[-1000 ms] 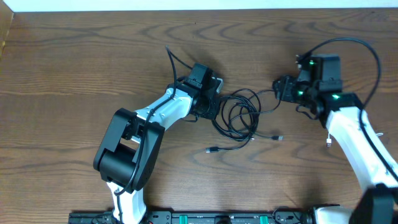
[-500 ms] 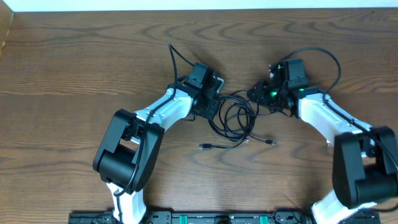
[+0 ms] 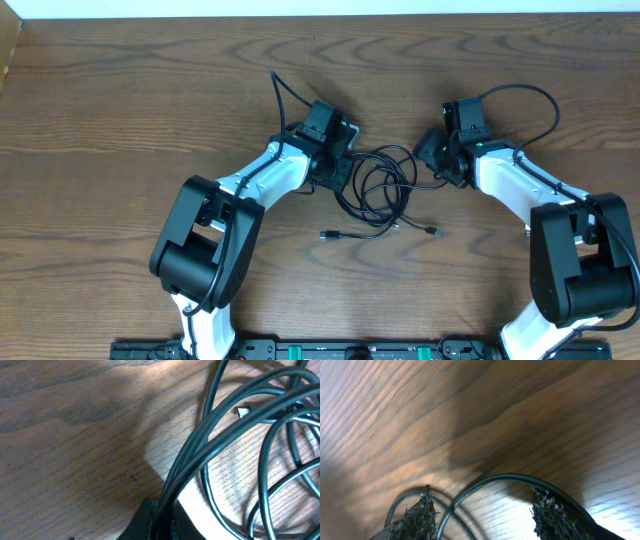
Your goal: Untangle cables
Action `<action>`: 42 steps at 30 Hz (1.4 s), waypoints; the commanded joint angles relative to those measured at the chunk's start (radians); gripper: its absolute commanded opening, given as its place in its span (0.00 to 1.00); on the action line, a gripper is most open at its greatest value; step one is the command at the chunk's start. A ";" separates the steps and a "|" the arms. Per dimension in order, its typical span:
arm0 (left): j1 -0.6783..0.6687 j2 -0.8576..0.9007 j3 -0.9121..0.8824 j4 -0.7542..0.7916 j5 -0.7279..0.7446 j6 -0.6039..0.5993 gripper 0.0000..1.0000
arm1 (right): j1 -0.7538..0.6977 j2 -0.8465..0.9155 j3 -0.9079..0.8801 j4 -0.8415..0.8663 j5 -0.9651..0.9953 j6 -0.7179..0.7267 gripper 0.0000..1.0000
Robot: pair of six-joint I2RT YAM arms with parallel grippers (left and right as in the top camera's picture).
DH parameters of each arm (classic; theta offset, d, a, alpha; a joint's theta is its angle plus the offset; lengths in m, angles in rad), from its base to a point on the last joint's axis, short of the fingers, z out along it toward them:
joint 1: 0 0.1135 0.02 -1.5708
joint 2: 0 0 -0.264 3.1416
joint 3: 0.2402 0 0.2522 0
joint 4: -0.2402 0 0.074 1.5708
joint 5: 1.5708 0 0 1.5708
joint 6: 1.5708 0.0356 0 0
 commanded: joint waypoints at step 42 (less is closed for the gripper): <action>-0.168 -0.505 -0.009 -0.391 -0.060 0.095 0.07 | -0.362 0.262 0.006 0.265 0.063 0.033 0.01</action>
